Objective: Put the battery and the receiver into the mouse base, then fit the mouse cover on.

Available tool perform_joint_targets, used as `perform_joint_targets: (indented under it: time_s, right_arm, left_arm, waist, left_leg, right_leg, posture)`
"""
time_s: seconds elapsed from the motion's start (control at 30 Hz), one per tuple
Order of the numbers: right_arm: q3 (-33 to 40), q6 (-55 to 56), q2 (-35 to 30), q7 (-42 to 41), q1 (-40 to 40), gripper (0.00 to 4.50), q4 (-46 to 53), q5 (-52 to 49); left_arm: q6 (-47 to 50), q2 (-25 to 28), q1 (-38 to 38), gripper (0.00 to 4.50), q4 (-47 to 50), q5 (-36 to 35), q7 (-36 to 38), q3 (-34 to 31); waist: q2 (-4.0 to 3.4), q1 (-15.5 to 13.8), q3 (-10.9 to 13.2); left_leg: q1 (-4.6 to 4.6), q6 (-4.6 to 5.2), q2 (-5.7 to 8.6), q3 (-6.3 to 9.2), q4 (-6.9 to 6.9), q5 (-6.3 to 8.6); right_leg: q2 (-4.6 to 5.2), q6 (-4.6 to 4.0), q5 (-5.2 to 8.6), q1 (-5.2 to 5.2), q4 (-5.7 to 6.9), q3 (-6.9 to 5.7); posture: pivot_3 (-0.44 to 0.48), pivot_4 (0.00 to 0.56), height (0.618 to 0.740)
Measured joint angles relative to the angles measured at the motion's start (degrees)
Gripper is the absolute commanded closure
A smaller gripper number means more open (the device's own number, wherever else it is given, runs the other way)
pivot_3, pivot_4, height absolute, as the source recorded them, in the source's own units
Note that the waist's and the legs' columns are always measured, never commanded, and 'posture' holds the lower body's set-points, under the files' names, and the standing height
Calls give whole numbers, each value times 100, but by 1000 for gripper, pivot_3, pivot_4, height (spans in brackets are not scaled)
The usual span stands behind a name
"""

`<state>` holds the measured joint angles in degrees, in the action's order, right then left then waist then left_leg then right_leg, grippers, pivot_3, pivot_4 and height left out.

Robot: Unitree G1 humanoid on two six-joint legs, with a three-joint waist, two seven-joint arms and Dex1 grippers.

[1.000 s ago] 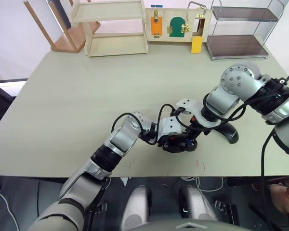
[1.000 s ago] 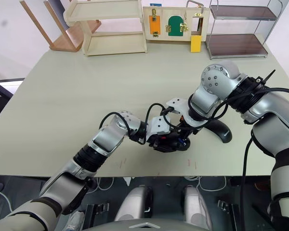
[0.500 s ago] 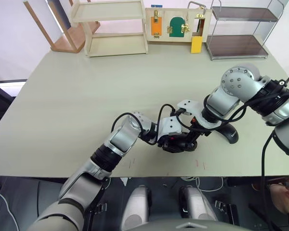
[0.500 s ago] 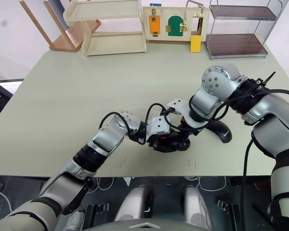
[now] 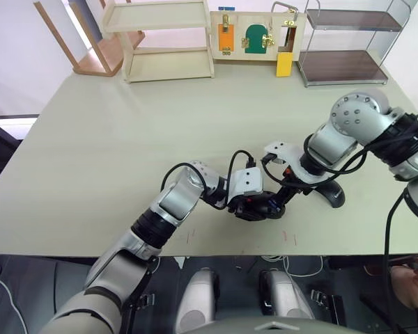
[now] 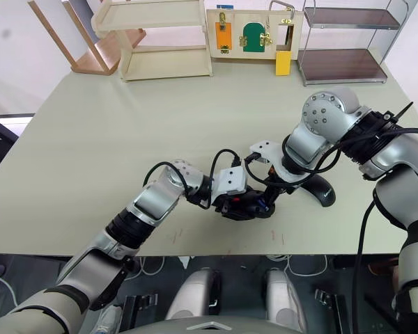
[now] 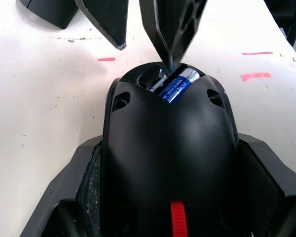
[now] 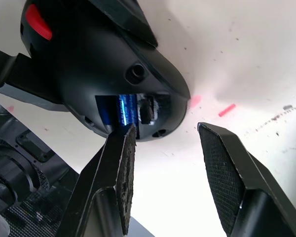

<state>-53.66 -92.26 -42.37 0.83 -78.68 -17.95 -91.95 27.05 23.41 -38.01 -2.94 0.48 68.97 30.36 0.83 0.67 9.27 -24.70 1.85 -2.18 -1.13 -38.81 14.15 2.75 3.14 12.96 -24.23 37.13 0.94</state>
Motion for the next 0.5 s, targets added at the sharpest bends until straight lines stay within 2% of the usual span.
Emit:
perform_joint_targets:
  time_s: [0.27,0.37,0.5]
  right_arm:
    - [132,0,-349,-198,-66,2413,117,-18]
    - [445,1,-555,-251,-36,2413,315,77]
    - [1140,2,-994,-402,395,2413,1034,319]
  left_arm:
    - [-5,0,0,1477,0,-3,1,0]
    - [-6,0,1,1477,0,-5,2,1]
    - [-10,4,8,1477,0,-24,4,-1]
  waist:
    - [0,-2,0]
    - [0,-5,0]
    - [0,-11,0]
  left_leg:
    - [-2,0,0,0,0,0]
    - [-2,0,0,1,1,0]
    - [-4,0,-1,1,5,0]
  right_leg:
    - [0,0,0,0,-3,0]
    - [0,0,0,-1,-4,0]
    - [1,0,0,0,-13,-2]
  posture:
    - [0,150,740]
    - [0,150,740]
    - [0,150,740]
